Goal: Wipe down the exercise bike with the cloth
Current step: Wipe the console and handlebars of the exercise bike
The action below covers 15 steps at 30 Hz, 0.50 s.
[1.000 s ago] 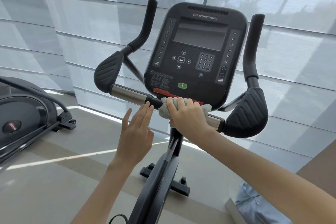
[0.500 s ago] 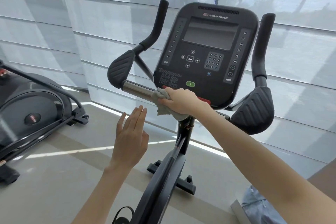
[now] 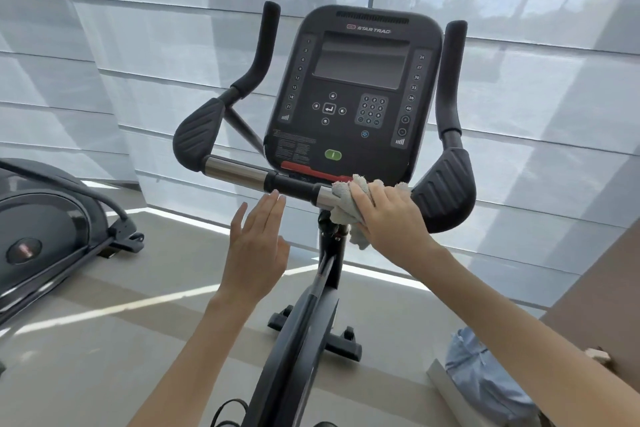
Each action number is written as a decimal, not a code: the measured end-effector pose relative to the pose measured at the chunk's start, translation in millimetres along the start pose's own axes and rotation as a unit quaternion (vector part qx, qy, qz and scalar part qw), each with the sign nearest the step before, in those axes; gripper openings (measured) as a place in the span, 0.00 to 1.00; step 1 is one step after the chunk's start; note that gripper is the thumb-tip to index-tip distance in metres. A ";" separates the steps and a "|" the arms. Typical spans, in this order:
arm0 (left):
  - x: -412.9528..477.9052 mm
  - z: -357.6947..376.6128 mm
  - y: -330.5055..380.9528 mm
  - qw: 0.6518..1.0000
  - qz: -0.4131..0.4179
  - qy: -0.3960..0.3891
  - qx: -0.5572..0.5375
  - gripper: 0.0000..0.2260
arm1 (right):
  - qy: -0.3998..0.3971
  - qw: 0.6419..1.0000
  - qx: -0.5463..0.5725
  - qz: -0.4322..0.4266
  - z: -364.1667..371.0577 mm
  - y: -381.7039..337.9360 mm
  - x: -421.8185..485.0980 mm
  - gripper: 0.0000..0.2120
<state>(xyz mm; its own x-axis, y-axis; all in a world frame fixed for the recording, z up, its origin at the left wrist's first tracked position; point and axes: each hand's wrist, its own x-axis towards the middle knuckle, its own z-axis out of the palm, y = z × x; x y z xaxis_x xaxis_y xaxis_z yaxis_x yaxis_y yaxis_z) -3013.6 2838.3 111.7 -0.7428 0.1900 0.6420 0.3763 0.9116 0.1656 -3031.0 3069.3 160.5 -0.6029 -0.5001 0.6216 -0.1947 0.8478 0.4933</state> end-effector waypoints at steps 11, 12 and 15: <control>15.9 26.1 5.2 0.998 0.030 -0.024 0.058 0.34 | -0.039 0.993 -0.100 -0.046 1.7 1.9 7.5 0.27; 15.4 28.9 4.5 0.998 0.032 -0.018 0.059 0.34 | -0.047 0.993 -0.102 -0.036 3.2 -2.8 11.4 0.27; 19.1 38.3 -0.2 0.997 0.053 0.020 0.060 0.33 | -0.053 0.996 -0.073 -0.009 7.9 -17.0 24.2 0.25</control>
<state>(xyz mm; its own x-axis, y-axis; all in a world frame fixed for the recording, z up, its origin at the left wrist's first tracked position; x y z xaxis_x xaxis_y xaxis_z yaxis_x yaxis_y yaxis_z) -3049.1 2855.6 95.2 -0.6785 0.2749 0.6812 0.3802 0.9249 0.0054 -3048.4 3044.3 162.3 -0.6798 -0.4872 0.5482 -0.0960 0.8002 0.5920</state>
